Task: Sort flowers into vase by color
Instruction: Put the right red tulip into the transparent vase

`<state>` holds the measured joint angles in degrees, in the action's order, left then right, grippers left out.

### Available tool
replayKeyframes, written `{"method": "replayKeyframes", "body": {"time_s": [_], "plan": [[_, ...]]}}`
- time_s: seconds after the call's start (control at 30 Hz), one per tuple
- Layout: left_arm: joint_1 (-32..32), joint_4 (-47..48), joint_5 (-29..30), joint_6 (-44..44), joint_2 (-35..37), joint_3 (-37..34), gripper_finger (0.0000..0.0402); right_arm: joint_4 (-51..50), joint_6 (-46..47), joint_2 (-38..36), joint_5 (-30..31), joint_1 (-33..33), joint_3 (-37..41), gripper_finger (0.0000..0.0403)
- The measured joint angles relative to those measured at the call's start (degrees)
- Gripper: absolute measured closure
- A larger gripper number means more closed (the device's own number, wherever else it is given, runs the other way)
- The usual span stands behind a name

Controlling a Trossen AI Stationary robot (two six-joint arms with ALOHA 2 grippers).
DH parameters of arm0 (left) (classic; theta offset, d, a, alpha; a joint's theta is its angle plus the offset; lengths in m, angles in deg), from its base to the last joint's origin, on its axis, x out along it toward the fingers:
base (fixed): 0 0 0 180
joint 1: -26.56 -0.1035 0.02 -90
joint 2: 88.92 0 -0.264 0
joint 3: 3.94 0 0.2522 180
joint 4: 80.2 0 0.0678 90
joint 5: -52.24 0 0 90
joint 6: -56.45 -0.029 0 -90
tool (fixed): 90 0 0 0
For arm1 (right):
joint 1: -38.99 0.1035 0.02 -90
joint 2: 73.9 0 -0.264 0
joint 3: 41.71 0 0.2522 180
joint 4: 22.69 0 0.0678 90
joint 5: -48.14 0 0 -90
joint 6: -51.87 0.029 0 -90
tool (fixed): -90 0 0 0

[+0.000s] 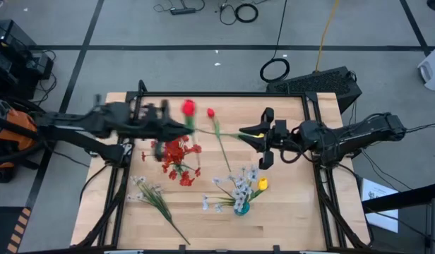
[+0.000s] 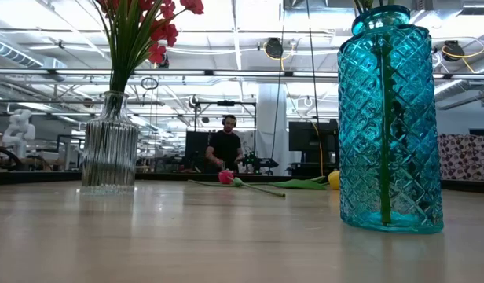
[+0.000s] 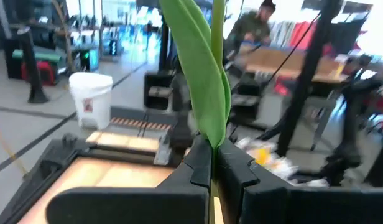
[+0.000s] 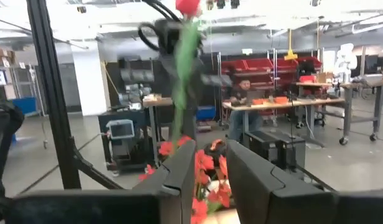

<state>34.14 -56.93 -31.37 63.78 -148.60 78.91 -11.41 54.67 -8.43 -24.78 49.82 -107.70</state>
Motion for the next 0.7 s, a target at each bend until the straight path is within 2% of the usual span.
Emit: {"method": "replayKeyframes", "body": {"time_s": [0.3,0.4,0.53,0.7], "plan": [[8.4,8.2,1.7,2.9,13.2,0.0,0.0393,-8.0,3.7,-2.2,5.8,0.0,0.0,0.0332],[12.3,11.9,3.2,3.3,14.5,0.0,0.0393,-8.4,3.7,-2.2,5.7,0.0,0.0,0.0333],[17.0,15.8,8.1,2.8,14.4,-1.4,0.0393,-8.8,3.7,-2.2,5.7,0.0,0.0,0.0333],[21.0,14.9,14.5,1.1,14.8,-5.0,0.0393,-9.0,5.7,-2.0,5.7,0.0,0.0,0.0333]]}}
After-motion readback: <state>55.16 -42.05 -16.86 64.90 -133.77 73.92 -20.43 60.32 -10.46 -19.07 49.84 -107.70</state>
